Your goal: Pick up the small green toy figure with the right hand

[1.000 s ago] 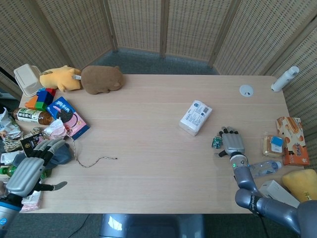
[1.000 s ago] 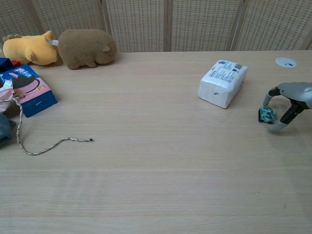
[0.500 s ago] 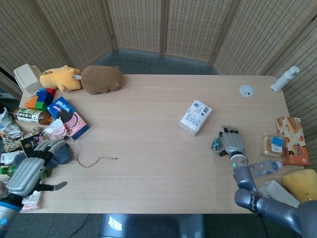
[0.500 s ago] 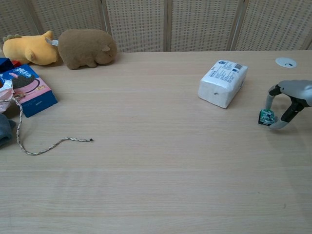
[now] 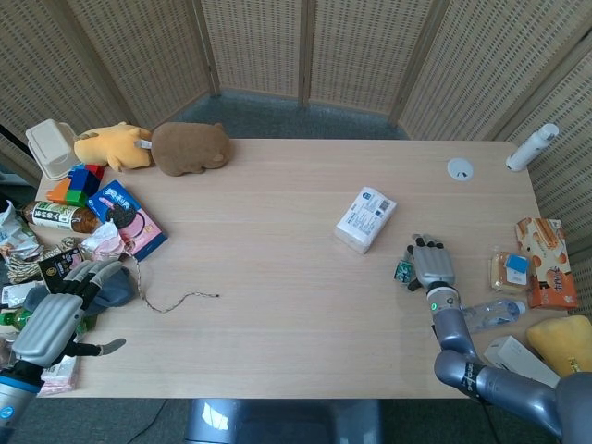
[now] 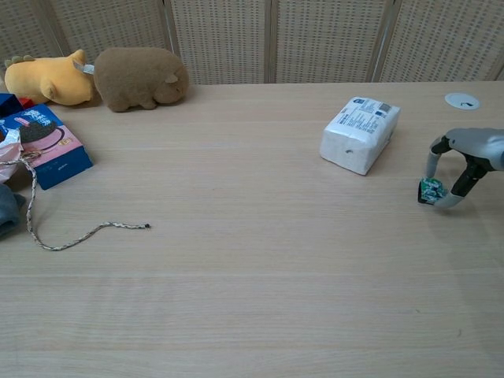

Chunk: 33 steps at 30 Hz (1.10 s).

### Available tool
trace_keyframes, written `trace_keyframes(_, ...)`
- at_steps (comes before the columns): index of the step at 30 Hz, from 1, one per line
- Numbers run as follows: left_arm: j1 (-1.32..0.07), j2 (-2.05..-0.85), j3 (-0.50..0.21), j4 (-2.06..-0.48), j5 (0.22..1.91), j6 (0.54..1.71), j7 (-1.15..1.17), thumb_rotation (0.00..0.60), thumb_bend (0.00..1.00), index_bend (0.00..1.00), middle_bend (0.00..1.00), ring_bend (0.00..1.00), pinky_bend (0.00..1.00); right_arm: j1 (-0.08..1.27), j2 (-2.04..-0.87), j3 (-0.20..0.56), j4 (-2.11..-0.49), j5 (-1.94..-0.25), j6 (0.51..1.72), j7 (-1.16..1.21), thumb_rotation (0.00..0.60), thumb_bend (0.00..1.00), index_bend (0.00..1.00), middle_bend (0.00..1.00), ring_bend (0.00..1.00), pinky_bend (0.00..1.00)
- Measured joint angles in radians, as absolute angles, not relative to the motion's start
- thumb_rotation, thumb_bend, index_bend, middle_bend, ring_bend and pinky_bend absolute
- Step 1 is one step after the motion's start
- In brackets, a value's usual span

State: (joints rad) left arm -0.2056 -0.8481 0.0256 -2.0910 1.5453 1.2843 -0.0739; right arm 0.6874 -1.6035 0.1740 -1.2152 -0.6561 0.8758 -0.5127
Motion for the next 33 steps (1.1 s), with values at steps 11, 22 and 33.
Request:
trace_keyframes(11,-0.2,-0.846,0.029,-2.087,1.549,1.29,-0.081,0.6,0.01,0.0,0.0,0.0,0.0,0.693,-1.635,0.184,-1.173,-0.649,0.873,-0.502,0.6,0.06,0.53,0.09,0.0,0.0)
trace_keyframes(22,-0.199,-0.846,0.03,-2.085,1.549,1.288,-0.083,0.6,0.01,0.0,0.0,0.0,0.0,0.668,-1.6,0.195,-1.205,-0.679,0.901,-0.464,0.6,0.06,0.6,0.11,0.0,0.0)
trace_keyframes(33,-0.204,-0.853,0.028,-2.085,1.55,1.282,-0.079,0.6,0.01,0.0,0.0,0.0,0.0,0.629,-1.459,0.231,-1.38,-0.748,0.981,-0.409,0.6,0.06,0.59,0.11,0.0,0.0)
